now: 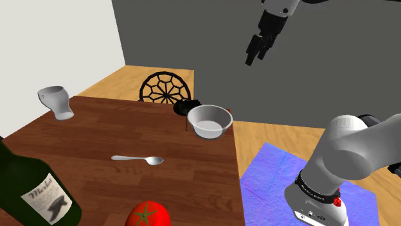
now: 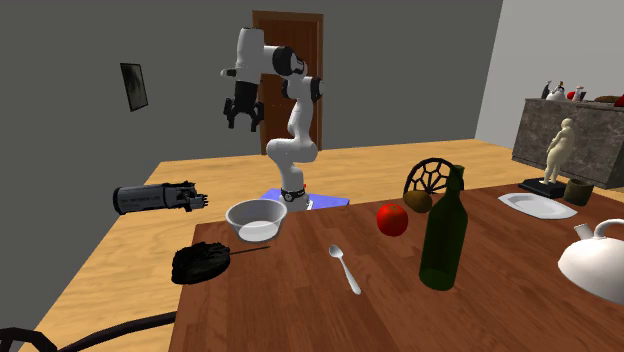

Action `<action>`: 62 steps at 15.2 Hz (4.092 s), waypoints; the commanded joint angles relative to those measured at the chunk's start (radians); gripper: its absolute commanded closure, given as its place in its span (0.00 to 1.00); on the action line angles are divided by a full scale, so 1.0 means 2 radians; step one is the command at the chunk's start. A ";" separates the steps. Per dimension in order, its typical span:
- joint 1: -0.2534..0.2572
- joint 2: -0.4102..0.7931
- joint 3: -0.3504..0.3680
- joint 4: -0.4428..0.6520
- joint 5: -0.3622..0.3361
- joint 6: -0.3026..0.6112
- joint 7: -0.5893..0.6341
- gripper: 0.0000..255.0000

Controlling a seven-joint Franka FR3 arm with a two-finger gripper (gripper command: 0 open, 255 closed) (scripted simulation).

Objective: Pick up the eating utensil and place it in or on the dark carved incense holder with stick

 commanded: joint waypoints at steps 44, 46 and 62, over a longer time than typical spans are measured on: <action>0.166 0.559 0.159 0.196 0.041 0.358 0.098 0.00; 0.168 0.569 0.158 0.196 0.038 0.367 0.100 0.00; 0.175 0.599 0.153 0.201 0.028 0.391 0.106 1.00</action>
